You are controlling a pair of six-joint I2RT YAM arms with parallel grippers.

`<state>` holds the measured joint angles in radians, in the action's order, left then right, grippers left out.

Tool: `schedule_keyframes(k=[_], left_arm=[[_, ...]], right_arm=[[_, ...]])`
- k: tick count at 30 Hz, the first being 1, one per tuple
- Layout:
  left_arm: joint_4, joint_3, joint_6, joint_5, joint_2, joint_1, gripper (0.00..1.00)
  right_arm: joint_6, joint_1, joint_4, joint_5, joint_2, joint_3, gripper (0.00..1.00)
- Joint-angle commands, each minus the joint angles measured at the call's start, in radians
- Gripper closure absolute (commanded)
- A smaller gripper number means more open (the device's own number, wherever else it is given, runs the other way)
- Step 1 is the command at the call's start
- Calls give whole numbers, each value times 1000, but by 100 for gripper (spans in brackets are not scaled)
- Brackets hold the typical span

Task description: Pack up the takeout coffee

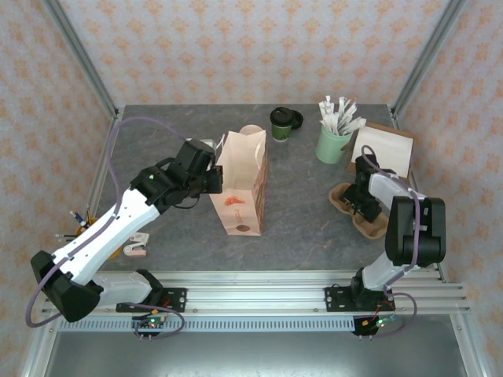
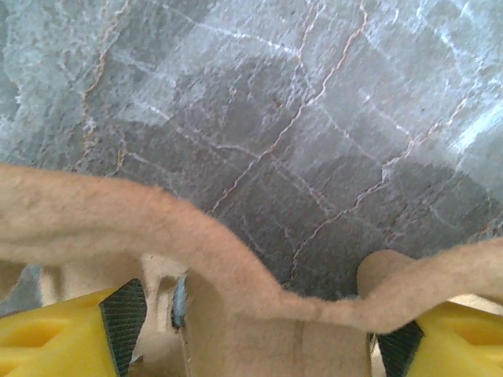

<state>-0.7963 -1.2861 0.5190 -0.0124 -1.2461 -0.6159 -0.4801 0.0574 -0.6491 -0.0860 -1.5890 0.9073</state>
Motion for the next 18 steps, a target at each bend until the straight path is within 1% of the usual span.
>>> schedule_keyframes(k=[1,4,6,8,10,11,16,18], left_arm=[[-59,-42,-3,86,-21,-5,97],[-57,-45,-14,101,-31,-5,97],[-44,-43,-7,95,-35,-5,97],[-24,-35,4,77,-37,-5,97],[-4,-23,9,57,-42,-5,97],[6,-17,9,48,-42,-5,97],[15,-11,10,51,-56,-5,98],[17,-13,3,56,-61,-6,97]], right_arm=[[16,-19,-44,22,69,27,16],[-26,-19,-49,2,77,2,16],[-140,-23,0,-68,84,-37,14],[-263,-45,59,-138,90,-68,8],[-378,-89,94,-174,101,-76,1],[-445,-113,111,-191,111,-77,0],[-755,-219,228,-205,234,-114,0],[-783,-233,230,-203,263,-107,0]])
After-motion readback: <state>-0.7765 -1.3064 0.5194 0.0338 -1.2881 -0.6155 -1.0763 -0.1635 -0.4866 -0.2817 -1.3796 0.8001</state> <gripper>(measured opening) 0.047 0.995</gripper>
